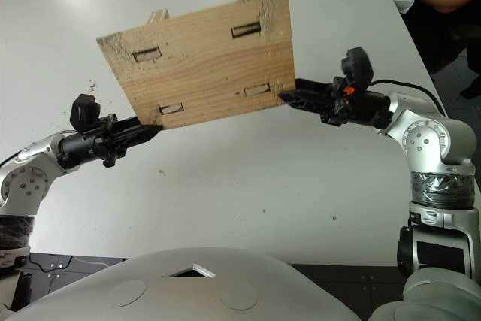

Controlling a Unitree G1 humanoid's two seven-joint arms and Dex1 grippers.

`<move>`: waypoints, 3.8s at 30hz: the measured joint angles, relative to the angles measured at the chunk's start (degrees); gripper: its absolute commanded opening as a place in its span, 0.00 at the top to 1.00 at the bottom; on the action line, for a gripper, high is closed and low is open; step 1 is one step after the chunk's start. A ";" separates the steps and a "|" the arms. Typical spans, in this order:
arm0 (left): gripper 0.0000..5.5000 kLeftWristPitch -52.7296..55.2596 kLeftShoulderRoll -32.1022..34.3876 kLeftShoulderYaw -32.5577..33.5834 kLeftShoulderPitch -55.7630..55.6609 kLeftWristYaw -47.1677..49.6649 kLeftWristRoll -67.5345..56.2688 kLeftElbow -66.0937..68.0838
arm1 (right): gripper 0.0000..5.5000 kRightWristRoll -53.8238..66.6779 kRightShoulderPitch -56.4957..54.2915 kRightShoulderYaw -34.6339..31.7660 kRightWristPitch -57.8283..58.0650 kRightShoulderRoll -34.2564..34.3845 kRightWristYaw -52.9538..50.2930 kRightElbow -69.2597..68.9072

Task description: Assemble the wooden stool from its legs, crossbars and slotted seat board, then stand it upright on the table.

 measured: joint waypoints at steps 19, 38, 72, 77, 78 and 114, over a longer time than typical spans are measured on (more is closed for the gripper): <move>0.76 -23.25 -27.36 1.93 -9.95 78.58 -37.62 -16.67 | 0.73 35.88 5.03 4.01 -14.93 31.24 -68.96 -16.70; 0.76 -32.20 -39.75 3.42 -17.13 116.08 -34.96 -28.60 | 0.73 46.40 -1.65 2.41 -27.83 39.77 -108.60 -29.17; 0.53 -14.34 -17.87 7.98 -11.00 87.93 -1.92 -23.18 | 0.34 -6.63 -8.41 1.46 -25.28 23.17 -89.52 -14.10; 0.53 -17.59 -14.73 3.26 -8.10 86.68 21.22 -18.59 | 0.34 -26.33 -6.74 9.62 -25.87 20.25 -88.73 -9.38; 0.53 -18.75 -14.83 1.43 -7.25 86.67 25.79 -16.95 | 0.34 -30.44 -5.83 11.62 -26.52 20.24 -88.66 -8.19; 0.31 -33.72 -30.00 2.09 -19.61 70.31 56.85 25.33 | 0.33 -70.05 -5.77 13.82 -45.11 48.58 -92.43 21.80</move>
